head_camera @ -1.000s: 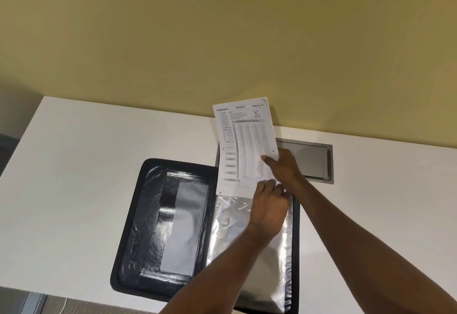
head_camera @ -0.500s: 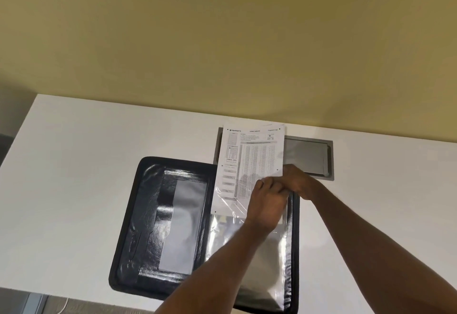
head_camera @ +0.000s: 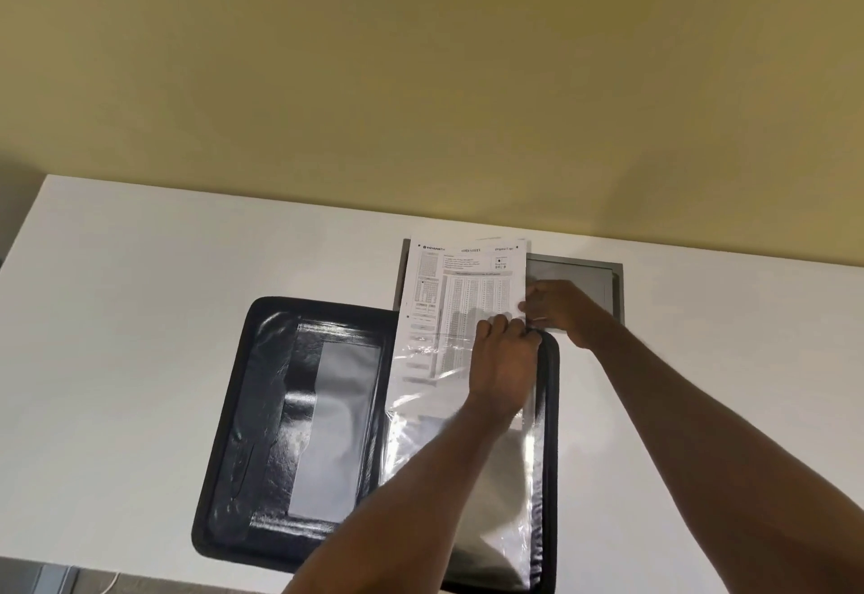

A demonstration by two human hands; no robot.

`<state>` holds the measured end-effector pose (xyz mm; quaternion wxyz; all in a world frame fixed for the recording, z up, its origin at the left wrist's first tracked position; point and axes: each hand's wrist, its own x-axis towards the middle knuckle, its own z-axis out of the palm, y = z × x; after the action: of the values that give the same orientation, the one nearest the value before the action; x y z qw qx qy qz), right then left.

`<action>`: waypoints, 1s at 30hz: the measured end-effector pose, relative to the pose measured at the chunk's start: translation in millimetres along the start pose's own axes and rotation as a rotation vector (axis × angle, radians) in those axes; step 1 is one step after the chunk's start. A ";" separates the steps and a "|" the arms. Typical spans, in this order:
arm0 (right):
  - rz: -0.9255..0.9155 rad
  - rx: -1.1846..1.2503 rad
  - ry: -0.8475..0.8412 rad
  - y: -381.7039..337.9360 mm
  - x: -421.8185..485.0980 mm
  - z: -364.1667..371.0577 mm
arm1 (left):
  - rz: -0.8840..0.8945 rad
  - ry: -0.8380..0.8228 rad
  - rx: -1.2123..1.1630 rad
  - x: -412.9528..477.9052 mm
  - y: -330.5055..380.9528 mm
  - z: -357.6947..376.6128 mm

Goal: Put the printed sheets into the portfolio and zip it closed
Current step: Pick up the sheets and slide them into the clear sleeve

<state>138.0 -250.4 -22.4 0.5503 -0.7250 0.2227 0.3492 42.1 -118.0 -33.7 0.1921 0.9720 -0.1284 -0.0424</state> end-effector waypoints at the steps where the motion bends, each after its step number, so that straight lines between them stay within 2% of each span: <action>1: 0.027 -0.097 -0.012 2.9 -0.9 -2.2 | -0.001 0.007 -0.001 2.2 -1.0 0.5; 5: 0.071 -0.278 -0.090 15.1 -3.7 -8.6 | 0.022 0.017 -0.006 5.7 -3.8 6.9; 7: 0.054 -0.339 -0.072 14.6 -3.5 -8.2 | 0.037 0.026 -0.015 5.6 -4.3 10.0; 9: 0.003 -0.302 -0.015 8.9 1.9 -3.5 | 0.030 0.028 -0.019 5.3 -4.0 11.1; 12: -0.047 -0.119 0.142 -1.4 13.9 4.9 | 0.048 0.018 0.006 3.9 -4.5 14.1; 14: -0.102 -0.147 0.250 -6.9 20.8 6.8 | 0.063 0.020 -0.001 2.5 -5.1 14.5; 16: -0.133 -0.197 0.288 -11.3 23.9 6.9 | 0.075 0.039 -0.011 0.8 -6.3 14.5; 19: -0.112 -0.226 0.235 -15.5 20.2 3.3 | 0.085 0.061 -0.012 -1.9 -7.2 14.5; 23: -0.011 -0.209 0.002 -15.5 12.1 -6.2 | 0.090 0.065 -0.025 -3.2 -7.7 16.1; 27: 0.131 -0.579 -0.119 -14.7 10.0 -4.2 | 0.115 0.063 -0.043 -2.7 -7.1 17.9; 28: 0.127 -0.640 -0.128 -15.3 11.3 -0.8 | 0.113 0.065 -0.046 -2.9 -7.3 18.4; 30: 0.008 -0.701 -0.072 -18.6 13.6 8.2 | 0.110 0.070 -0.047 -4.1 -8.0 18.1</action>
<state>158.0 -236.2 -21.9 0.2739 -0.8563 0.0725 0.4318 37.6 -116.3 -53.3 0.2214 0.9596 -0.1736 -0.0005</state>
